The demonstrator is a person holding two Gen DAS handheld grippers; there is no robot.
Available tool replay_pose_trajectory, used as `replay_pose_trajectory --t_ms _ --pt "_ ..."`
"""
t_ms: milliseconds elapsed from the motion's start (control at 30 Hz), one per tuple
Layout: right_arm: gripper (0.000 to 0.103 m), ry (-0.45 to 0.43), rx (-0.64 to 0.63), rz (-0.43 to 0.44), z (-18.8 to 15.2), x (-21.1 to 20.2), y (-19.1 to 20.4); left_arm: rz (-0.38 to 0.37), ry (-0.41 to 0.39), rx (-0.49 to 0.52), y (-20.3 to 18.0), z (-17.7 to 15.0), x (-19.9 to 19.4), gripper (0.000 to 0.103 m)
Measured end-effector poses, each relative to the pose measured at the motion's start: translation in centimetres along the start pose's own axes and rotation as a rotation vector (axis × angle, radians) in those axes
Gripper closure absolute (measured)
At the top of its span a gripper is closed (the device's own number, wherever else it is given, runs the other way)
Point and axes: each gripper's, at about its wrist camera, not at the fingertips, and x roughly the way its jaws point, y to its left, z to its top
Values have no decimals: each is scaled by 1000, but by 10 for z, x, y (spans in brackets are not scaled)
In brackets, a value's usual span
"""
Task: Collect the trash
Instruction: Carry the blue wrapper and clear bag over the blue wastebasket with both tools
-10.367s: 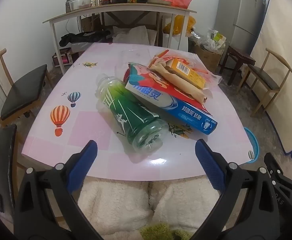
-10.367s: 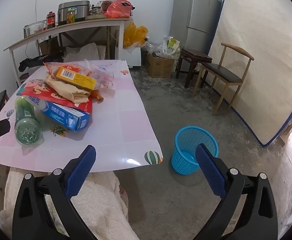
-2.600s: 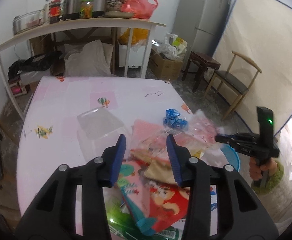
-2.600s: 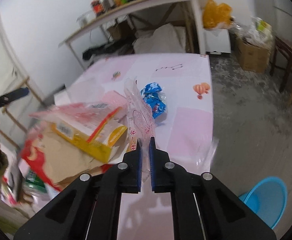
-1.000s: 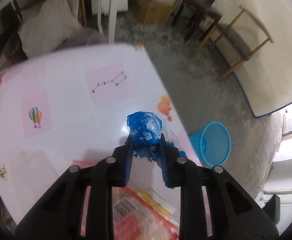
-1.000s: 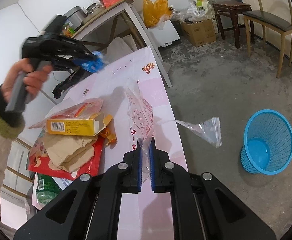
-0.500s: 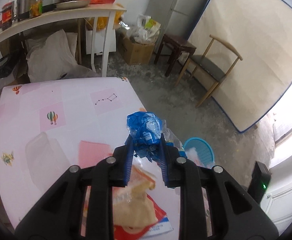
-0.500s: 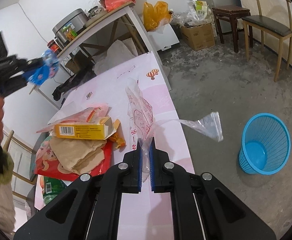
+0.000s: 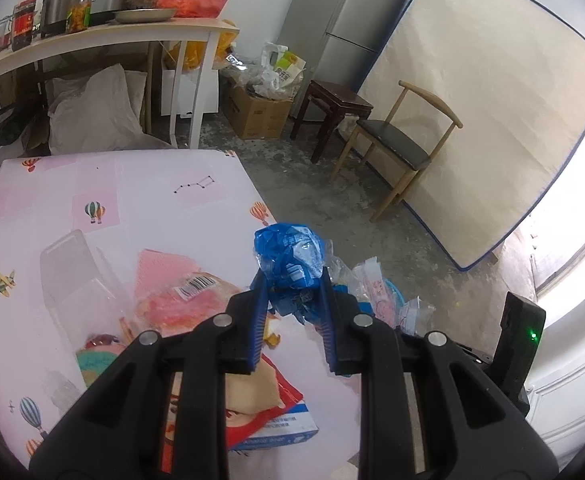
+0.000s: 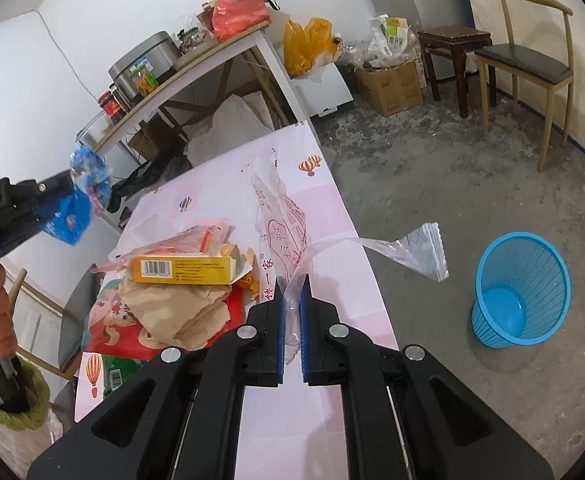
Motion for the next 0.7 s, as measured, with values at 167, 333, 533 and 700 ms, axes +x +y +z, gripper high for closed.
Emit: replay_pose_trajectory --t_ms 167,333,533,700 --pt "97 -3 -3 -3 -1 -6 3 6 0 -7 0 -7 2 81" --pt "97 3 1 -4 -6 -10 2 24 5 -13 -1 -9 7 81" --pt "97 -2 13 -10 -8 -15 -2 44 3 -7 -5 -12 12 81" --pt "97 -11 33 -21 -7 -18 -10 53 2 2 -9 -13 15 81"
